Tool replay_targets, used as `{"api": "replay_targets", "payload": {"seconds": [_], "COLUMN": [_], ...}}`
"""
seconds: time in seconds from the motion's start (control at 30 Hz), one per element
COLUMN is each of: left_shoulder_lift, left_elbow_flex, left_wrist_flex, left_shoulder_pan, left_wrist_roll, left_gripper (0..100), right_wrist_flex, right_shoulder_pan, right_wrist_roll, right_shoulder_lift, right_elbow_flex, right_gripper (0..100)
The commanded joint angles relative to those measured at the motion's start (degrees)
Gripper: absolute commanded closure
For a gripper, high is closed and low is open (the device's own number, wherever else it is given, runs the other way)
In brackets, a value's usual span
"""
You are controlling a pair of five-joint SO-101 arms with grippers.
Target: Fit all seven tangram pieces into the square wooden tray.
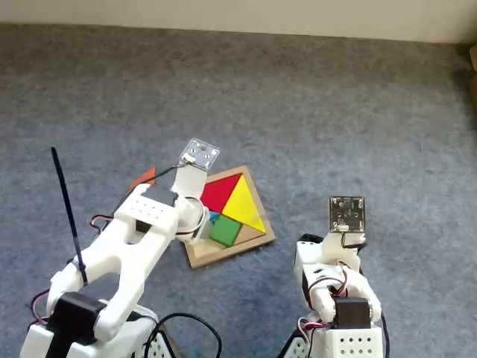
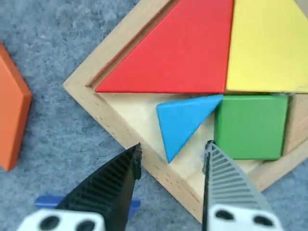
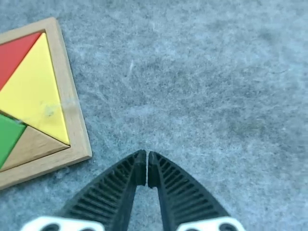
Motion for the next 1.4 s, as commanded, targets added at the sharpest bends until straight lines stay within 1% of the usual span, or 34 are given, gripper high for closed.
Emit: {"api": "replay_targets", "payload": {"seconds": [0.0, 0.1, 0.17, 0.3, 0.8, 0.93, 1.03, 1.2, 1.37], "left_shoulder_lift": [-2.8, -6.5, -9.3, -13.1, -13.2, -13.1, -9.9, -0.5, 5.9], "left_elbow_flex": [-2.0, -1.7, -1.7, -1.5, 0.1, 0.2, -0.4, -5.3, -9.5], "left_wrist_flex": [-0.5, -0.4, 1.2, 2.5, 2.2, 1.0, 1.0, 0.5, 0.5], "left_shoulder_pan": [1.5, -0.7, -1.7, -2.2, -1.9, -1.9, -1.8, -1.8, -1.8], "left_wrist_roll": [-0.2, -0.1, -0.1, -0.1, -0.4, -0.4, -0.4, -0.5, -0.5], "left_gripper": [79, 79, 79, 79, 79, 79, 79, 79, 79], "right_wrist_flex": [0.2, 0.2, 0.2, 0.2, 0.2, 0.2, 0.2, 0.2, 0.2], "right_shoulder_pan": [0.7, 0.7, 0.7, 0.7, 0.7, 0.7, 0.7, 0.7, 0.7], "right_wrist_roll": [0.1, 0.1, 0.1, 0.1, 0.1, 0.1, 0.1, 0.1, 0.1], "right_shoulder_lift": [-0.8, -0.8, -0.8, -0.8, -0.8, -0.8, -0.8, -0.8, -0.8], "right_elbow_flex": [7.6, 7.6, 7.6, 7.6, 7.6, 7.6, 7.6, 7.6, 7.6], "right_gripper": [97.1, 97.1, 97.1, 97.1, 97.1, 97.1, 97.1, 97.1, 97.1]}}
